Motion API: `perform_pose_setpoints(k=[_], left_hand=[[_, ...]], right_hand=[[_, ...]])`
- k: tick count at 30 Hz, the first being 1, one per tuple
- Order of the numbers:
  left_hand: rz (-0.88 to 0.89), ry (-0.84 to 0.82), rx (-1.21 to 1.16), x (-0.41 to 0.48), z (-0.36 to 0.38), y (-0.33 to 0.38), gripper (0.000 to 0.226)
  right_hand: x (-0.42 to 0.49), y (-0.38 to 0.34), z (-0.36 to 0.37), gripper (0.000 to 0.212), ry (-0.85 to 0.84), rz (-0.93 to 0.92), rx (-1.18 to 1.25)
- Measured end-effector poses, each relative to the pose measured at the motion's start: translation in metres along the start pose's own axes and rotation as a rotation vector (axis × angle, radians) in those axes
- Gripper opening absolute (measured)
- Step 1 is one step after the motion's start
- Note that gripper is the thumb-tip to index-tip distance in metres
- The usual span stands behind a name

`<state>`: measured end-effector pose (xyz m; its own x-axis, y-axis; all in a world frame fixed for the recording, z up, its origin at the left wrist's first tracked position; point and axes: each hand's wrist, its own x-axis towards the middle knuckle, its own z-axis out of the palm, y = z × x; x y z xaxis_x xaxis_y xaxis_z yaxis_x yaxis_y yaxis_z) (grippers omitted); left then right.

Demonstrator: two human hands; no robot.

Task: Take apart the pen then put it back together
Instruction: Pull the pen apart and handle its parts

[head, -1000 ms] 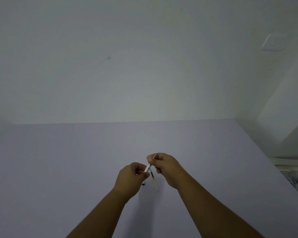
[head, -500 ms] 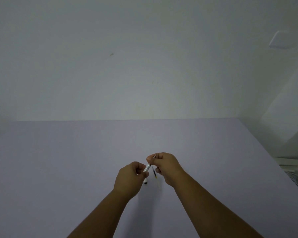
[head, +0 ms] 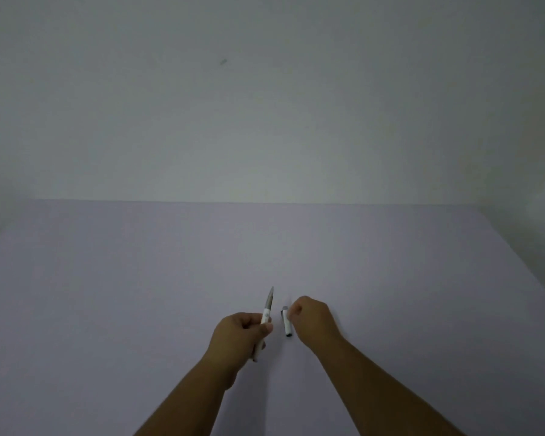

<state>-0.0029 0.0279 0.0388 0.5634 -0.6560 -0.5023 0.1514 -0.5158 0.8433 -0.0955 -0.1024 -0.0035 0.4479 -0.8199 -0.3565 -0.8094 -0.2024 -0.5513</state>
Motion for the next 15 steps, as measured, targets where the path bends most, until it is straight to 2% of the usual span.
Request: perform_pose_setpoints(k=[5,10,13,15], left_hand=[[-0.079,-0.046,-0.116,0.008,-0.009,-0.006,0.011],[-0.107,-0.051,-0.128,0.010,-0.012,-0.008,0.010],[-0.107,-0.067,-0.133,0.010,-0.013,-0.009,0.007],[-0.107,-0.070,-0.131,0.009,-0.012,-0.007,0.005]], right_hand=[[0.009,0.002,0.026,0.022,0.054,-0.037,-0.068],[0.010,-0.001,0.032,0.024,0.067,0.023,-0.018],[0.011,-0.009,0.022,0.023,0.044,0.070,0.192],[0.012,-0.017,0.007,0.027,0.033,0.087,0.493]])
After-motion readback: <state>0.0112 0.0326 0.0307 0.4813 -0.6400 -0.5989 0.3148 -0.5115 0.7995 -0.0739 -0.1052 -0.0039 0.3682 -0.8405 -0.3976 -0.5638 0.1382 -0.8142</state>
